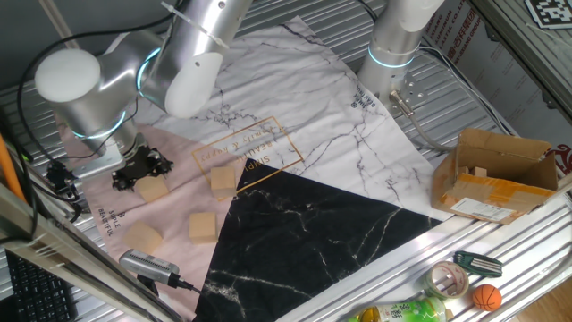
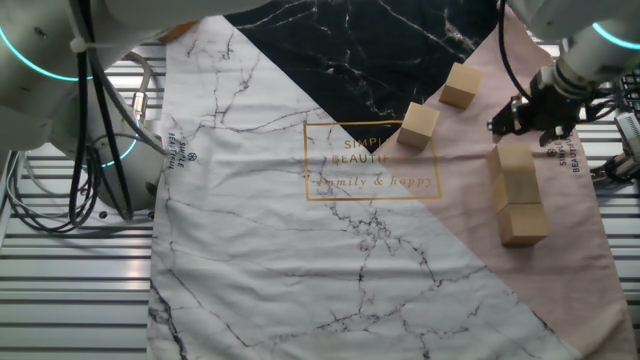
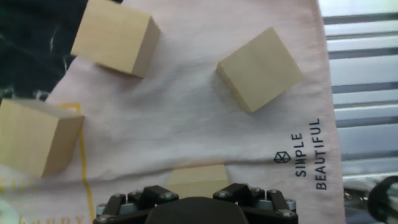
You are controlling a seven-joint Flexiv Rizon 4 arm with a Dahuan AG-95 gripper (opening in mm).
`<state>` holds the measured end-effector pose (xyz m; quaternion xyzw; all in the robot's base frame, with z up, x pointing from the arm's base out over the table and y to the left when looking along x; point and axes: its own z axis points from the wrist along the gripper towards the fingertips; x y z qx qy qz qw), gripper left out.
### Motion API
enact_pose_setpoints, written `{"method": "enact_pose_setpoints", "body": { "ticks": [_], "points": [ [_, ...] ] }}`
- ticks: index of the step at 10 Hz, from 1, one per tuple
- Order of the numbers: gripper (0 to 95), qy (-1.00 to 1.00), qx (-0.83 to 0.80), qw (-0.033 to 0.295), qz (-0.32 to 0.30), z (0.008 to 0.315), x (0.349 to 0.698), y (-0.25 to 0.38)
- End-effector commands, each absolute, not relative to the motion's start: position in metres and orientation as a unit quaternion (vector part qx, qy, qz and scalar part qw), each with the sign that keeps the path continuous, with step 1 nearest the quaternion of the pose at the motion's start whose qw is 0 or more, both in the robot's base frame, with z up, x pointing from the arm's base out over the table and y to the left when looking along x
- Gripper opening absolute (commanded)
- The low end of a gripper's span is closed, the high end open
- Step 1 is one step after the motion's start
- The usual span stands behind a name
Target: Stack the blocks into a pyramid shape
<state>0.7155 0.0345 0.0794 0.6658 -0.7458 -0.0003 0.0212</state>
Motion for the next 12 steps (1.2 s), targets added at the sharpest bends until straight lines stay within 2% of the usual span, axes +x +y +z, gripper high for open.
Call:
{"method": "enact_pose_setpoints", "body": {
  "ticks": [1,8,12],
  "points": [
    [76.0,-0.826,0.564,0.015,-0.012,0.098,0.711,0.046],
    [76.0,-0.925,0.379,-0.022,-0.035,0.106,0.705,0.055],
    [76.0,-0.954,0.297,-0.024,-0.023,0.109,0.699,0.061]
  ]
}}
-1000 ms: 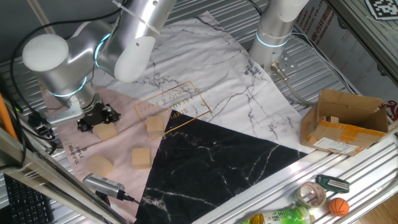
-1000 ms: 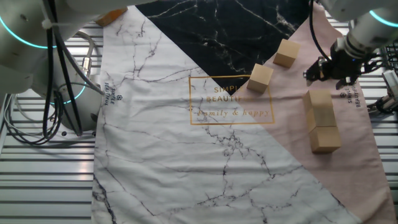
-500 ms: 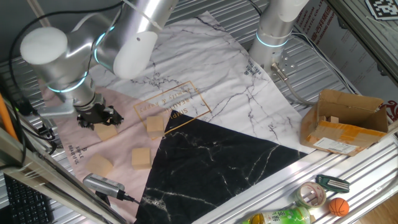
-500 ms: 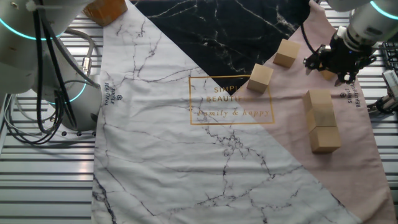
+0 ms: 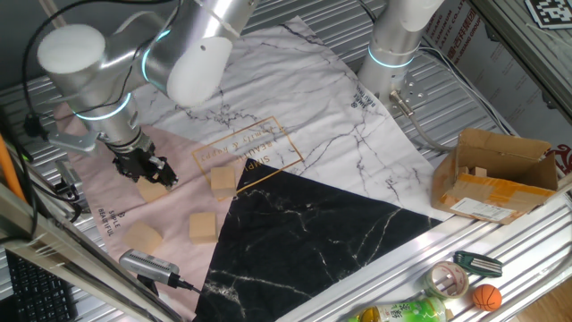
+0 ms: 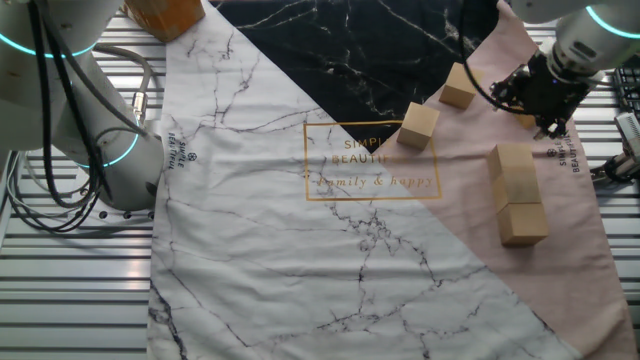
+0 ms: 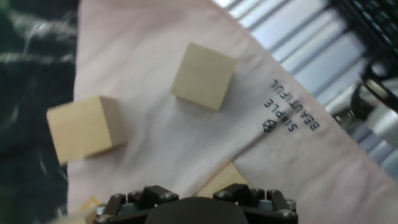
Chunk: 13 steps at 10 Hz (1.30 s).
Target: Stack the blocks into a pyramid shape
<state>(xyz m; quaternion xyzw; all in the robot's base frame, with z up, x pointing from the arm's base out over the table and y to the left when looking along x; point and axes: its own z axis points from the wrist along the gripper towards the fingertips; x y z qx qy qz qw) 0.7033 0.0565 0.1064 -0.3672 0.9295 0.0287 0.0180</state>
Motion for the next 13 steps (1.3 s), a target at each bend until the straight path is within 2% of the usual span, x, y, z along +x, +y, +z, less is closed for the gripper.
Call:
{"method": "enact_pose_setpoints", "body": {
  "ticks": [1,3,4,6,8,13],
  "points": [
    [76.0,0.959,-0.281,0.025,0.014,0.109,0.696,0.063],
    [76.0,0.966,-0.257,0.027,-0.002,0.104,0.686,0.062],
    [57.0,0.969,-0.244,0.031,-0.002,0.101,0.678,0.059],
    [57.0,0.980,-0.196,0.042,0.017,0.097,0.664,0.052],
    [57.0,0.985,-0.166,0.039,0.021,0.101,0.656,0.052],
    [57.0,0.996,-0.072,0.042,0.027,0.103,0.651,0.053]
  ]
}}
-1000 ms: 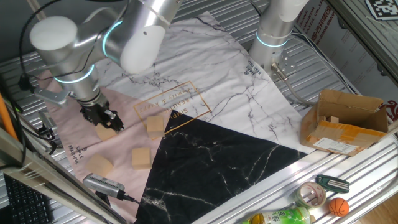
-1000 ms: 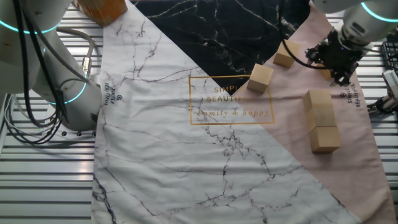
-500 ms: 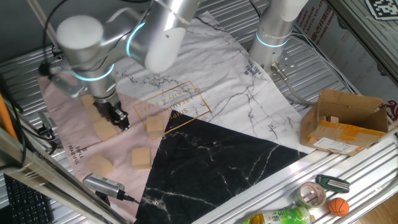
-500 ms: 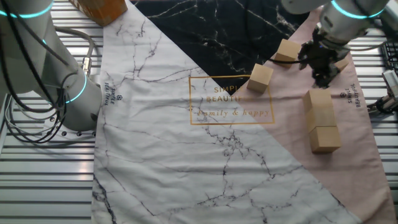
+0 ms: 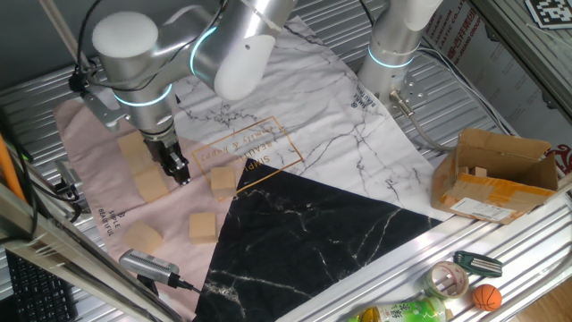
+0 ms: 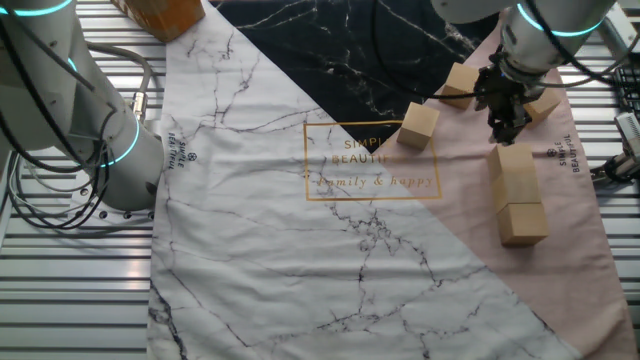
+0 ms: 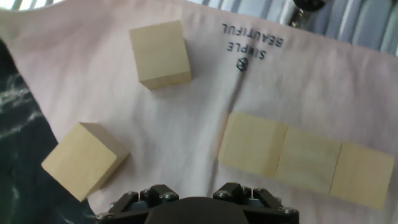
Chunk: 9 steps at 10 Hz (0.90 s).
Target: Stack the blocks into a pyramid shape
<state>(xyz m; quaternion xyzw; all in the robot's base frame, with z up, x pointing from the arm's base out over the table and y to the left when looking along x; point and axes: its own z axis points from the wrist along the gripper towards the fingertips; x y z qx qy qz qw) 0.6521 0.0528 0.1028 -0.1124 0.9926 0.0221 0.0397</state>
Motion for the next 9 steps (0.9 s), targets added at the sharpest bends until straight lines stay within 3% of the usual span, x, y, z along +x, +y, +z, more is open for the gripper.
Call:
{"method": "enact_pose_setpoints", "body": {
  "ticks": [1,9],
  "points": [
    [57.0,0.998,-0.045,0.041,0.035,0.1033,0.6514,0.0527],
    [57.0,0.997,-0.043,0.042,0.048,0.1030,0.6514,0.0526]
  ]
}}
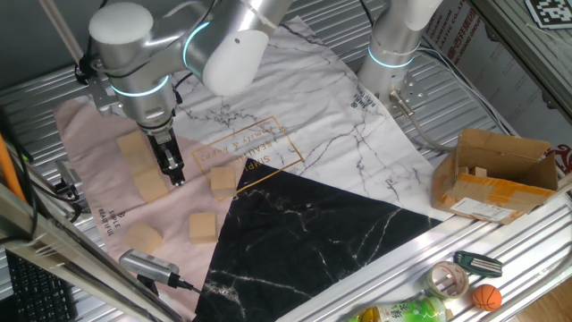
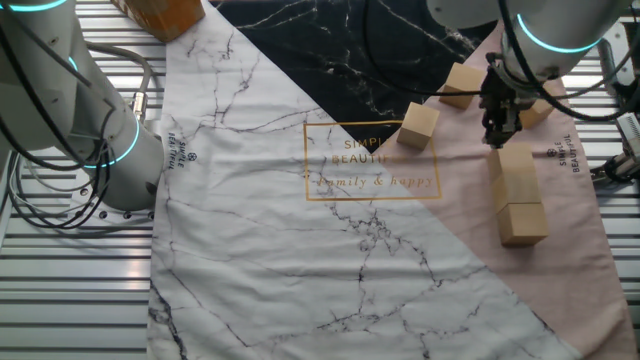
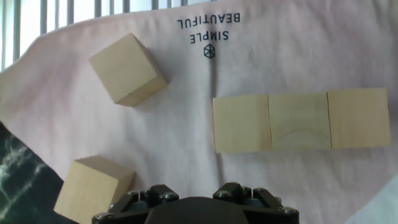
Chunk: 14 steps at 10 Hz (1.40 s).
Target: Stack the blocks into a pyramid shape
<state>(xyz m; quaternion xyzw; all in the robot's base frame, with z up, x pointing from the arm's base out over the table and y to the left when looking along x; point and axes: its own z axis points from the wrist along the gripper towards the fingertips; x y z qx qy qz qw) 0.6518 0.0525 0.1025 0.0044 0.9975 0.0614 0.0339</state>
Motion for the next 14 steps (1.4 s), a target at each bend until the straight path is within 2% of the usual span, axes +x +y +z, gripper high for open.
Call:
{"method": "enact_pose_setpoints", "body": {
  "ticks": [1,4,7,9,12,14],
  "points": [
    [57.0,0.996,-0.053,0.046,0.047,0.103,0.652,0.054],
    [57.0,0.995,-0.087,0.042,0.041,0.107,0.661,0.067],
    [57.0,0.986,-0.161,0.035,0.004,0.099,0.673,0.079],
    [57.0,0.984,-0.177,0.036,0.006,0.090,0.684,0.080],
    [57.0,0.982,-0.186,0.007,0.007,0.083,0.712,0.095],
    [57.0,0.982,-0.190,0.008,0.009,0.078,0.722,0.100]
  ]
}}
